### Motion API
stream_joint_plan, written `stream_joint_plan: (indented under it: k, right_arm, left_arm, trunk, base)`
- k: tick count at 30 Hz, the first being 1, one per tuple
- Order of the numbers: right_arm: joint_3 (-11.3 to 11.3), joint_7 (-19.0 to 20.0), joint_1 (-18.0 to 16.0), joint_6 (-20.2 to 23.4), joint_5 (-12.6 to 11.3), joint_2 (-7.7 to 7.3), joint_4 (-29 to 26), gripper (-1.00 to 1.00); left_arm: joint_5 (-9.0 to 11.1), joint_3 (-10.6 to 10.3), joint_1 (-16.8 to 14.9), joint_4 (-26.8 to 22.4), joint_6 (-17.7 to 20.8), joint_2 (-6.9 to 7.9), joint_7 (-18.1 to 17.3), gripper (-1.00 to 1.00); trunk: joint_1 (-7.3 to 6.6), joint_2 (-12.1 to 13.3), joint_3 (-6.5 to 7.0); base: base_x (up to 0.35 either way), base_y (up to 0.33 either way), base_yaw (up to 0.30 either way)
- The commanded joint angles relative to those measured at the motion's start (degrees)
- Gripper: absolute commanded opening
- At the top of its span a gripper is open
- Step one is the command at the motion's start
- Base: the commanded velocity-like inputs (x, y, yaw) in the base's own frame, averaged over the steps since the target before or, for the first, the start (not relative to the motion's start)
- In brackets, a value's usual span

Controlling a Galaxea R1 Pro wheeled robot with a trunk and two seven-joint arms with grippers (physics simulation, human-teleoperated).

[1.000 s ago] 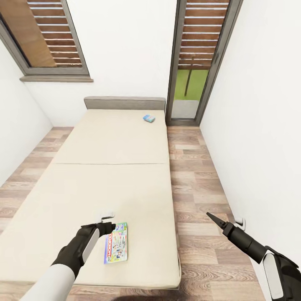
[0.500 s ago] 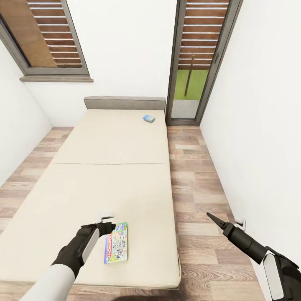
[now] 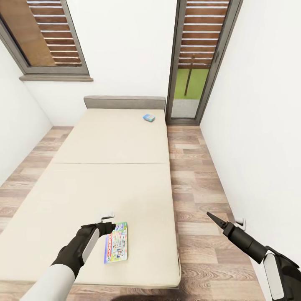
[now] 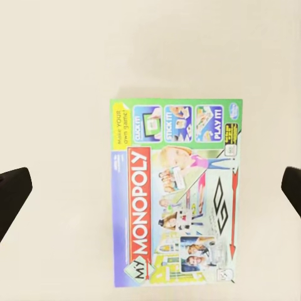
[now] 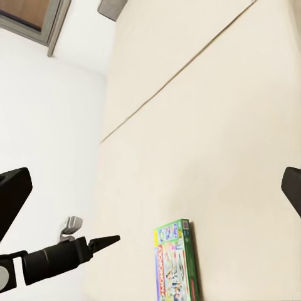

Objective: Put all the toys in the child's room - the three board games (two on the bed and one on the table), the two jigsaw puzzles on the table, and the tennis ball on the table - inside the toy box on the table in the child's room.

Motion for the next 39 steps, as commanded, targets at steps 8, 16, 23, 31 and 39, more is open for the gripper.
stream_joint_plan:
  k: [8,16,23,31,39]
  right_arm:
    - [-0.10,0.00,-0.13,0.58,-0.08,0.00,0.28,1.00]
    - [-0.06,-0.09,-0.49,0.74,-0.09,-0.67,0.39,1.00]
    - [-0.05,-0.08,-0.48,0.75,-0.13,-1.21,0.43,1.00]
    - [-0.04,-0.10,-0.55,0.86,-0.14,-1.31,0.48,1.00]
    - [-0.04,-0.06,-0.57,0.86,-0.14,-1.32,0.48,1.00]
  left_arm:
    - [0.63,-0.06,-0.03,-1.01,0.39,0.06,0.43,1.00]
    - [0.69,0.13,-0.41,-1.77,0.85,0.07,0.61,1.00]
    - [0.83,0.34,-6.50,-0.91,1.12,0.28,1.00,1.00]
    - [0.76,0.40,-12.24,3.37,0.62,-0.30,1.13,1.00]
    - [0.42,0.22,-14.98,8.50,-2.24,-1.31,1.20,1.00]
  trunk:
    - [0.03,-0.10,-0.79]
    - [0.03,-0.10,-1.54]
    - [0.03,-0.10,-2.20]
    - [0.03,-0.10,-2.96]
    - [0.03,-0.10,-3.71]
  base:
    - [0.000,0.000,0.000]
    - [0.000,0.000,0.000]
    - [0.000,0.000,0.000]
    - [0.000,0.000,0.000]
    - [0.000,0.000,0.000]
